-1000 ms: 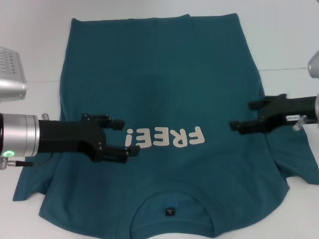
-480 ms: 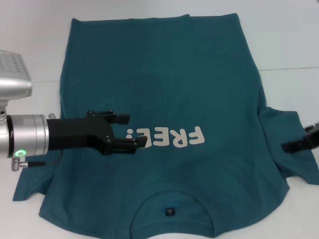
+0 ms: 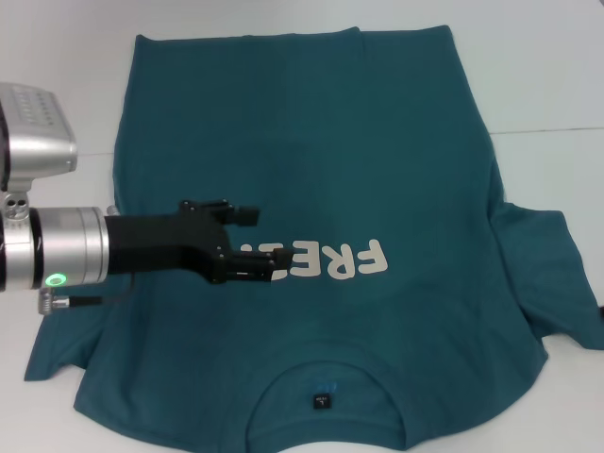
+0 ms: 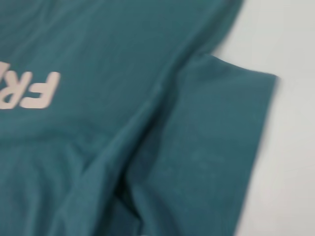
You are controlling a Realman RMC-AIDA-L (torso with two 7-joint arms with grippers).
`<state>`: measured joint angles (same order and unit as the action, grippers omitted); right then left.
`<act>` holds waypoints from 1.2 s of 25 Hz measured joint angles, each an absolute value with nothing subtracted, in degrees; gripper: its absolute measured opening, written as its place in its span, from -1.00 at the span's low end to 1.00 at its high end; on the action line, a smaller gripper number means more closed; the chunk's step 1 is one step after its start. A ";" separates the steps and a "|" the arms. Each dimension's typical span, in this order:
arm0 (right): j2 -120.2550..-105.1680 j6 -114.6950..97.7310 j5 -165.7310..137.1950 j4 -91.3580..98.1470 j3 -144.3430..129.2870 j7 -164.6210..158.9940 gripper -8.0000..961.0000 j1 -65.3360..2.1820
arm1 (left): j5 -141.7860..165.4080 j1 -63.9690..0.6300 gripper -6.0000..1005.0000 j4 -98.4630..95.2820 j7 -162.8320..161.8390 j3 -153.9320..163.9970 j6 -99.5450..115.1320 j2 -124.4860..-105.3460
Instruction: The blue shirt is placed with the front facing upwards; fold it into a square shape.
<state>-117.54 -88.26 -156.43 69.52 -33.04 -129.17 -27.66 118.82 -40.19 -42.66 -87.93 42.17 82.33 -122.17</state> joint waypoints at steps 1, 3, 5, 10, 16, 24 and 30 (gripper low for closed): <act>-117.42 -88.33 -156.45 69.52 -32.50 -129.13 0.93 -27.31 | 118.82 -40.39 0.75 -42.50 -88.11 42.22 82.08 -122.20; -117.21 -88.70 -156.40 69.52 -31.21 -128.91 0.93 -26.64 | 118.82 -40.74 0.75 -42.09 -88.25 42.25 81.67 -122.23; -117.16 -89.20 -156.39 69.41 -30.26 -128.70 0.93 -26.32 | 118.82 -41.08 0.75 -41.60 -88.25 42.27 81.42 -122.24; -117.24 -89.66 -156.07 68.08 -29.65 -128.62 0.93 -25.85 | 118.82 -41.35 0.75 -41.31 -88.23 42.79 81.42 -122.25; -116.98 -89.62 -153.71 64.93 -27.83 -127.74 0.93 -25.91 | 118.91 -41.29 0.75 -41.17 -87.81 42.83 81.83 -122.26; -115.33 -88.78 -151.45 59.57 -27.54 -127.47 0.93 -26.54 | 119.08 -40.81 0.74 -41.12 -87.76 43.15 82.00 -122.24; -115.02 -88.37 -151.76 58.89 -27.63 -127.67 0.92 -26.55 | 119.38 -40.60 0.75 -41.13 -87.48 43.52 84.16 -122.02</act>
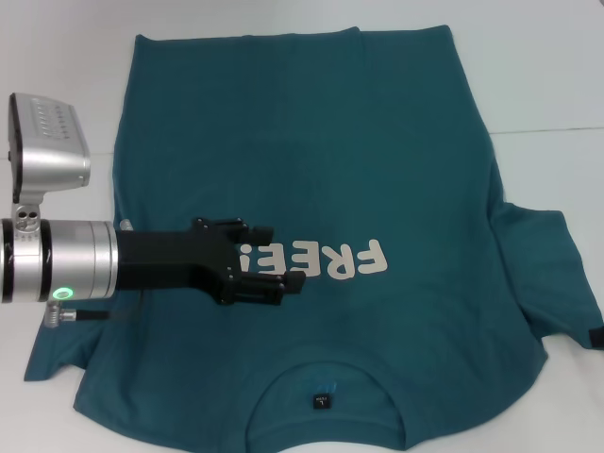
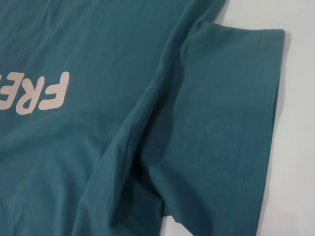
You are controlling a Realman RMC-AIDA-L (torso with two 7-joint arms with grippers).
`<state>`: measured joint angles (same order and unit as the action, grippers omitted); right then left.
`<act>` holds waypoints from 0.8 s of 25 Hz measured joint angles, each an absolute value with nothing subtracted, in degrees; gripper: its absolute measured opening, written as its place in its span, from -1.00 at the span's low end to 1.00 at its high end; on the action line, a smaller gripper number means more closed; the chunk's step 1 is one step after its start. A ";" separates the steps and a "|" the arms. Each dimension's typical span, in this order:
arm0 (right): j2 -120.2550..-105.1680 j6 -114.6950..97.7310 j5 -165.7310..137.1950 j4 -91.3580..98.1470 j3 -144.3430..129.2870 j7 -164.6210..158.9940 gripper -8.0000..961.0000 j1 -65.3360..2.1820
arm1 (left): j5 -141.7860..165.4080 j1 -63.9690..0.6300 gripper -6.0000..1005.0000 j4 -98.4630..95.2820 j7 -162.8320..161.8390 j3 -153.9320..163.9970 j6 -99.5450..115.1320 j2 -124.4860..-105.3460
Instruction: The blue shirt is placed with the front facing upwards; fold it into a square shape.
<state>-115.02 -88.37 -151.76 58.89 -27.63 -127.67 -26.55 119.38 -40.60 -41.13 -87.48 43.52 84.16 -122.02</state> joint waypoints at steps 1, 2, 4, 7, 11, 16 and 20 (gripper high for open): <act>-115.02 -88.30 -151.77 58.88 -27.62 -127.69 0.91 -26.55 | 119.40 -40.58 0.75 -41.13 -87.35 43.52 84.26 -122.02; -115.02 -88.23 -151.77 58.83 -27.62 -127.71 0.91 -26.57 | 119.42 -40.55 0.75 -41.13 -87.18 43.52 84.37 -122.01; -115.02 -87.85 -151.77 58.33 -27.61 -127.72 0.90 -26.63 | 119.44 -40.55 0.75 -41.13 -86.97 43.52 84.58 -122.00; -114.97 -87.37 -151.58 56.96 -27.56 -127.61 0.89 -26.67 | 119.45 -40.49 0.75 -41.13 -86.83 43.50 84.73 -121.99; -114.93 -86.34 -151.48 55.36 -27.50 -127.22 0.88 -27.11 | 119.53 -40.43 0.75 -41.08 -86.65 43.50 84.73 -121.94; -115.19 -85.47 -151.17 54.51 -27.49 -126.51 0.86 -27.79 | 119.79 -40.35 0.75 -41.04 -86.65 43.50 84.77 -121.90; -115.00 -84.86 -150.60 52.59 -27.49 -126.32 0.84 -28.46 | 119.99 -40.28 0.75 -41.04 -86.65 43.50 84.78 -121.90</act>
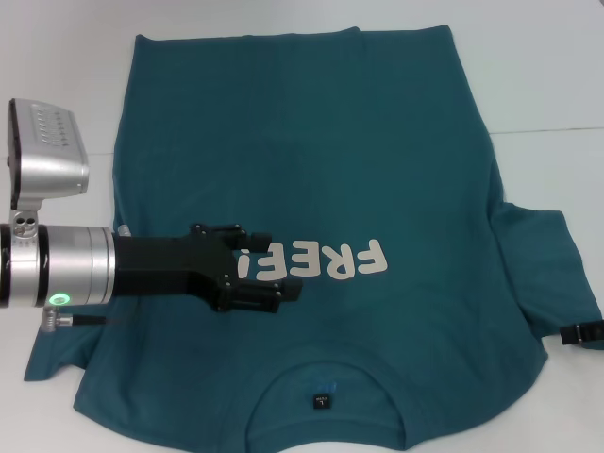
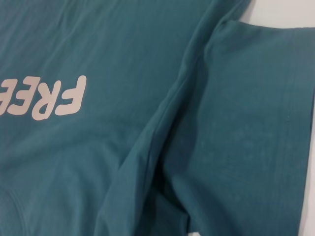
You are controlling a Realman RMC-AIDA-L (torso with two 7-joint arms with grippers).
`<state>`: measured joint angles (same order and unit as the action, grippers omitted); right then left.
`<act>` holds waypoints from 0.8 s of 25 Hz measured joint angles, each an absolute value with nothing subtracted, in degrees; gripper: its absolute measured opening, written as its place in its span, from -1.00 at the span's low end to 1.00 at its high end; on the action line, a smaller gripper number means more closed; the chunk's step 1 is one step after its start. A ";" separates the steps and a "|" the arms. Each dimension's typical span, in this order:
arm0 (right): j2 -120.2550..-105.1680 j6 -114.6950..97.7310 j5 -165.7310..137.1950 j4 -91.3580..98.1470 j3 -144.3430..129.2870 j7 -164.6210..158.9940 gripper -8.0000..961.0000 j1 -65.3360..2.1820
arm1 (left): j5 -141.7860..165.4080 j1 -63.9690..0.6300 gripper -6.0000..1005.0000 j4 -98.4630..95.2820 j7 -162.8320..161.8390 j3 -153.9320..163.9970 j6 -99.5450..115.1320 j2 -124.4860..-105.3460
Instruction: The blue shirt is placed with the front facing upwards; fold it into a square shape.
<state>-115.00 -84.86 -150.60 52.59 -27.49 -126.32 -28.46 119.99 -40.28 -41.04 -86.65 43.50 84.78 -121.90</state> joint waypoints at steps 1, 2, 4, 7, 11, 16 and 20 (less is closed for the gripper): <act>-114.95 -84.64 -150.59 52.31 -27.50 -126.32 0.84 -28.57 | 119.99 -40.27 0.75 -41.04 -86.65 43.50 84.77 -121.90; -114.93 -84.46 -150.58 52.19 -27.57 -126.38 0.83 -28.63 | 120.00 -40.26 0.75 -41.04 -86.66 43.51 84.76 -121.90; -114.91 -84.14 -150.56 52.13 -27.74 -126.56 0.83 -28.64 | 120.00 -40.24 0.75 -41.04 -86.66 43.51 84.72 -121.90; -114.75 -84.01 -150.58 52.17 -27.81 -126.78 0.82 -28.65 | 119.99 -40.19 0.75 -41.04 -86.66 43.51 84.53 -121.90; -113.96 -83.94 -150.61 52.41 -27.58 -127.24 0.81 -28.62 | 120.06 -40.16 0.74 -41.04 -86.65 43.51 84.35 -121.90; -113.37 -83.94 -150.56 52.47 -27.54 -127.70 0.81 -28.29 | 120.06 -40.16 0.75 -41.04 -86.66 43.51 84.23 -121.90; -113.37 -83.98 -150.69 52.28 -27.57 -127.70 0.81 -28.31 | 120.06 -40.16 0.75 -41.04 -86.66 43.51 84.20 -121.90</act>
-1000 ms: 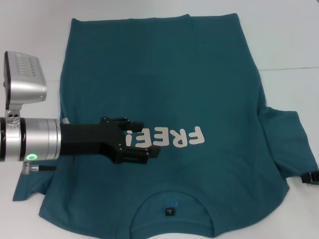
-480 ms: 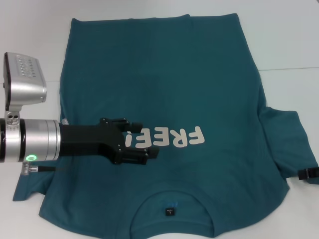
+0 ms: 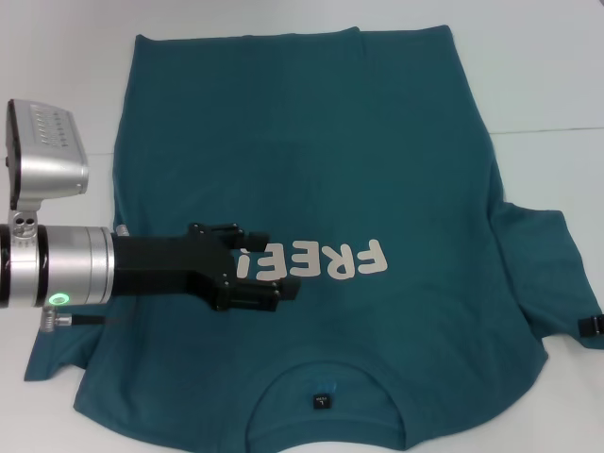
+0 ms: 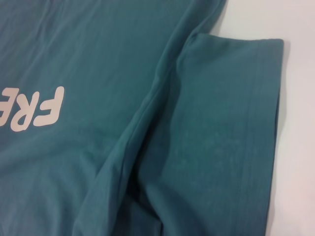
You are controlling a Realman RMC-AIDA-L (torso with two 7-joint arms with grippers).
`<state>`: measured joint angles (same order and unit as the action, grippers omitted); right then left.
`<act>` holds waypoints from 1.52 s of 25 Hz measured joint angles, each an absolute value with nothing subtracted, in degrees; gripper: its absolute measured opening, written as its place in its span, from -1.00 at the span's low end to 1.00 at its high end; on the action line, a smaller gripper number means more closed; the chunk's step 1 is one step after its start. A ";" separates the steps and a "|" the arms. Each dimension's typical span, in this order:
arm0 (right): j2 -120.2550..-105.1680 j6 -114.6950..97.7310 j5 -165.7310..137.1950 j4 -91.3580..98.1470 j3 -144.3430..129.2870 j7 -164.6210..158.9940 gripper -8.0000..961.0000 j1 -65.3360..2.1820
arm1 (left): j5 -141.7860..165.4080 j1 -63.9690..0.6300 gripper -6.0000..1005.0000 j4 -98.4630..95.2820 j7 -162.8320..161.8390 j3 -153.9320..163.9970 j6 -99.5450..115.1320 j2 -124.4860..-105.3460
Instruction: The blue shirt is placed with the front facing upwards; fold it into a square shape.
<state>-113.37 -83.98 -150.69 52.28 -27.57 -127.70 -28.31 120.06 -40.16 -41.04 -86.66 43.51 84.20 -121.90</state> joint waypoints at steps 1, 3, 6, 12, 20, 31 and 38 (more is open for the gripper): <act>-113.37 -83.98 -150.69 52.25 -27.59 -127.70 0.81 -28.32 | 120.06 -40.17 0.75 -41.04 -86.66 43.50 84.20 -121.90; -113.47 -83.96 -150.60 52.24 -27.52 -127.64 0.81 -28.30 | 120.06 -40.19 0.75 -41.04 -86.66 43.51 84.20 -121.90; -113.70 -83.91 -150.53 52.18 -27.48 -127.58 0.81 -28.20 | 120.06 -40.23 0.75 -41.04 -86.66 43.50 84.20 -121.90; -114.12 -83.65 -150.53 52.09 -27.48 -127.47 0.81 -28.13 | 120.06 -40.32 0.75 -41.04 -86.66 43.51 84.20 -121.90; -114.07 -82.36 -150.48 50.08 -27.69 -127.26 0.81 -28.71 | 120.06 -40.35 0.75 -41.12 -86.66 43.50 84.06 -121.82; -114.16 -82.04 -147.59 47.40 -28.15 -126.91 0.81 -29.54 | 120.13 -40.63 0.75 -41.04 -86.36 43.50 83.58 -121.72; -114.33 -81.47 -147.45 46.57 -28.15 -126.54 0.80 -30.21 | 120.15 -40.62 0.75 -41.04 -86.08 43.51 83.50 -121.72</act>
